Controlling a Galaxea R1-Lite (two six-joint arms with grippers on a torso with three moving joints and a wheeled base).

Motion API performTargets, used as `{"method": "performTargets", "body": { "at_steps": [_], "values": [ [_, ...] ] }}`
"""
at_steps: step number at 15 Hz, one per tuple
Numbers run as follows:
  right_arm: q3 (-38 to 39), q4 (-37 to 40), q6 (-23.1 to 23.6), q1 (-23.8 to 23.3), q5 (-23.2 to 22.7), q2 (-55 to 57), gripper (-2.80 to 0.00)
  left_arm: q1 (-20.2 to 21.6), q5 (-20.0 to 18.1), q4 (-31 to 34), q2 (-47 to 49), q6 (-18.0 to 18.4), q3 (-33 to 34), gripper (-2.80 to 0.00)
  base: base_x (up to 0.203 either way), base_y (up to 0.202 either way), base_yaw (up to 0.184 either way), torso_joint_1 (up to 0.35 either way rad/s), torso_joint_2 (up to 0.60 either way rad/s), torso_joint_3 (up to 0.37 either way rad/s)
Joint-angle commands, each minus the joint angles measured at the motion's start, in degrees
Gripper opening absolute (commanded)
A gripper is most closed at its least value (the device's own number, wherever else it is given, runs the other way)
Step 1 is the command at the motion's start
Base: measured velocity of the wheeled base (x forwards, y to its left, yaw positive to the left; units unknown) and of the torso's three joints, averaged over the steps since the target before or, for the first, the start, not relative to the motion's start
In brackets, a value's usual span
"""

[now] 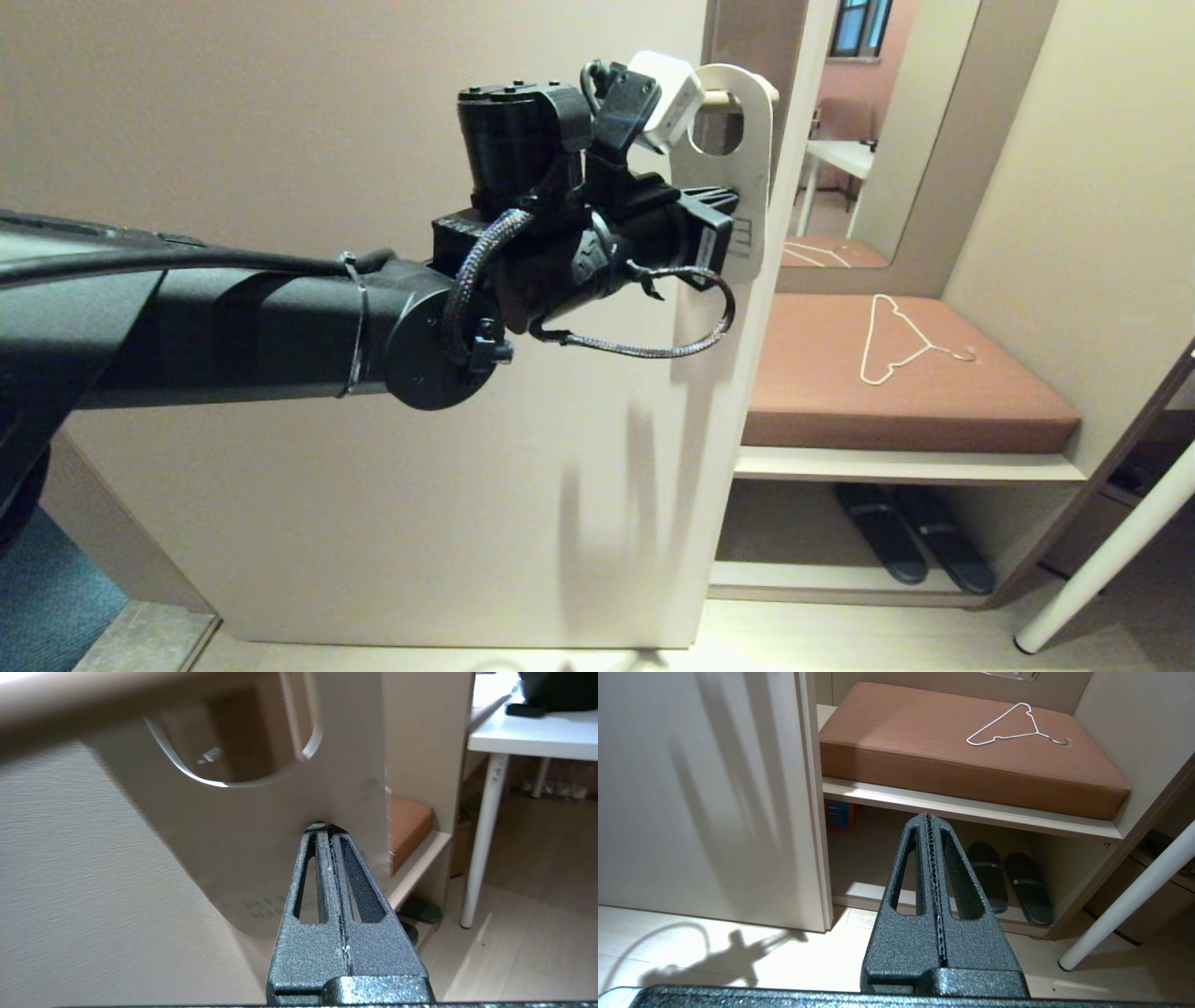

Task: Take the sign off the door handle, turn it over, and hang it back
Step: Hang the sign back with the other side facing out

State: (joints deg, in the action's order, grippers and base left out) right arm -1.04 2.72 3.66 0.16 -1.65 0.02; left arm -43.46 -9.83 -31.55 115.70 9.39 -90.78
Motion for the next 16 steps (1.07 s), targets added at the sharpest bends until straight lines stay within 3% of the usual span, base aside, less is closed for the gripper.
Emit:
{"method": "performTargets", "body": {
  "at_steps": [1,11,14,16],
  "values": [
    [-0.01,0.01,0.04,0.02,-0.02,-0.02,-2.80,-0.05,-0.19,-0.18,1.82,0.11,-0.71,-2.80,0.000,0.000,0.000,0.000,0.00,0.000],
    [0.00,0.01,0.04,0.02,-0.02,-0.02,-2.80,-0.28,-0.74,-0.74,5.22,-0.44,-5.29,-2.80,0.000,0.000,0.000,0.000,0.00,0.000],
    [-0.02,0.01,0.04,0.02,-0.02,-0.02,-2.80,-0.55,-4.27,-2.89,7.13,-0.35,-6.53,-2.80,0.000,0.000,0.000,0.000,0.00,0.000],
    [-0.02,0.01,0.04,0.02,-0.02,-0.02,-2.80,-1.35,-4.40,-2.90,7.78,-0.40,-7.12,-2.80,0.000,0.000,0.000,0.000,0.00,0.000]
  ]
}}
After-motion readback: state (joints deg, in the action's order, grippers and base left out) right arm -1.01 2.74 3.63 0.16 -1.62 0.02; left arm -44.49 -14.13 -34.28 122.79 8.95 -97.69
